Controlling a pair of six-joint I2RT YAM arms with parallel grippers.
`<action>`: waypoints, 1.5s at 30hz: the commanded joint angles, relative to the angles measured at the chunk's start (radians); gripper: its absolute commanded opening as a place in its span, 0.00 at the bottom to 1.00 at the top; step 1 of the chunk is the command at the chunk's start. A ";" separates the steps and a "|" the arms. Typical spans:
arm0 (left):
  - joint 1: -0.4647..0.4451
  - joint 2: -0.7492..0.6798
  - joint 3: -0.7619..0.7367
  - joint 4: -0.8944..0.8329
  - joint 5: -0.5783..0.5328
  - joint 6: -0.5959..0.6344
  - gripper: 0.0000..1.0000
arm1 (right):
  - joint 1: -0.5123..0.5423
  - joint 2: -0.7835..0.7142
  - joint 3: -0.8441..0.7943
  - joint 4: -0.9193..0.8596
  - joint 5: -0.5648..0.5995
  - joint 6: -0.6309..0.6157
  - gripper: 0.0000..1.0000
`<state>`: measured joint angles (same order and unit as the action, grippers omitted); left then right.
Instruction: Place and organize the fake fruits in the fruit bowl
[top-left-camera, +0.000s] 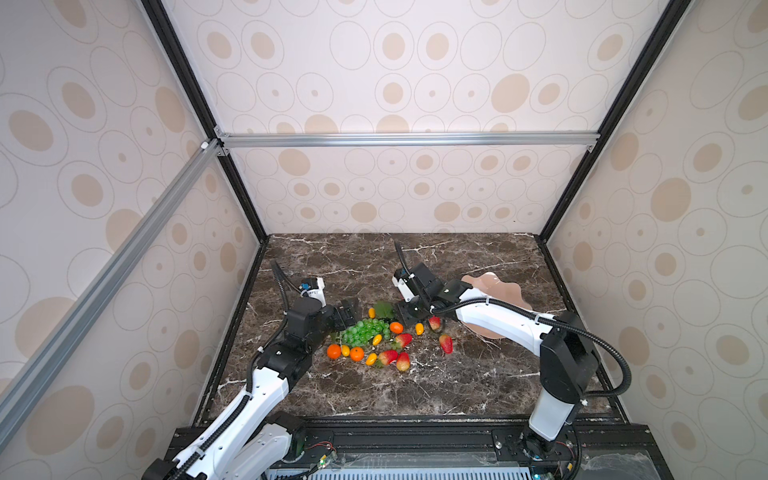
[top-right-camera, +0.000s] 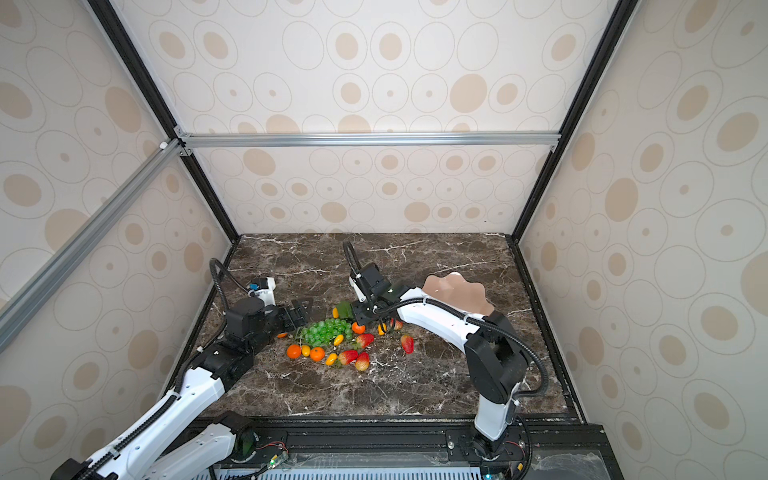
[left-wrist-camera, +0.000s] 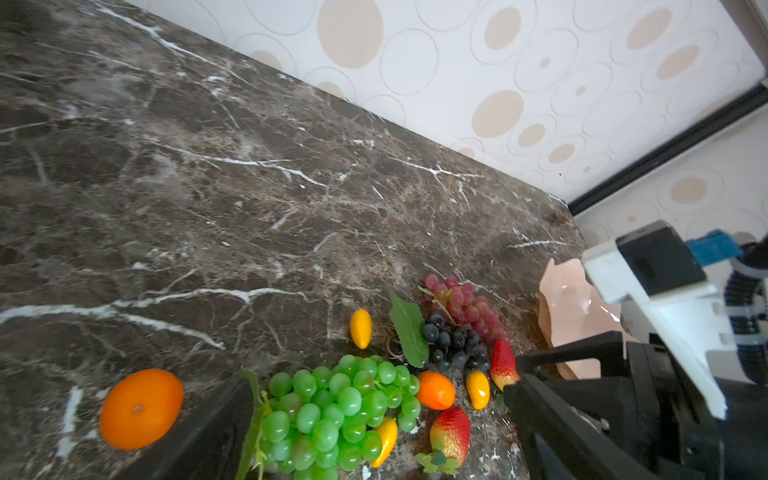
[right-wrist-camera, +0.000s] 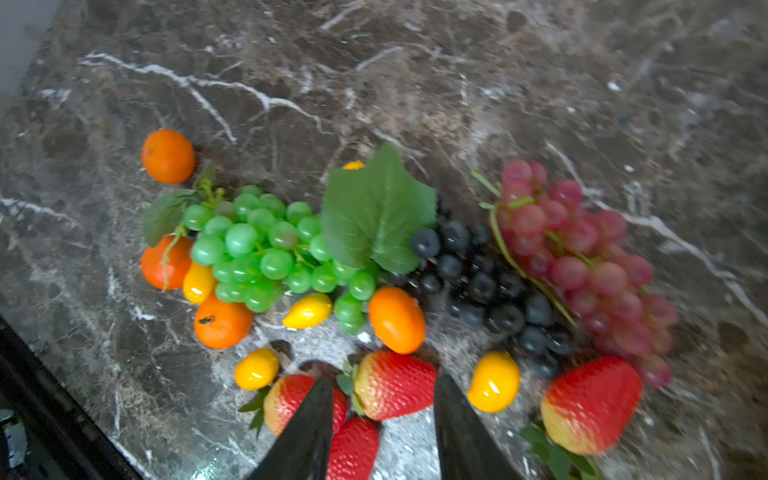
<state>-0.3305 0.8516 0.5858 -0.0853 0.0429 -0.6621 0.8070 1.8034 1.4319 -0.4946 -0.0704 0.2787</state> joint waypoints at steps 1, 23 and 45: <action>0.079 -0.054 -0.002 -0.059 0.033 -0.039 0.98 | 0.047 0.068 0.095 -0.028 -0.050 -0.056 0.43; 0.548 -0.159 -0.024 -0.170 0.333 -0.022 0.98 | 0.325 0.361 0.410 -0.049 0.130 0.429 0.37; 0.552 -0.181 -0.037 -0.165 0.344 -0.020 0.98 | 0.314 0.538 0.589 -0.150 0.160 0.455 0.32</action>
<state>0.2134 0.6823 0.5476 -0.2497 0.3782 -0.6849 1.1271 2.3161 1.9873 -0.6174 0.0879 0.7136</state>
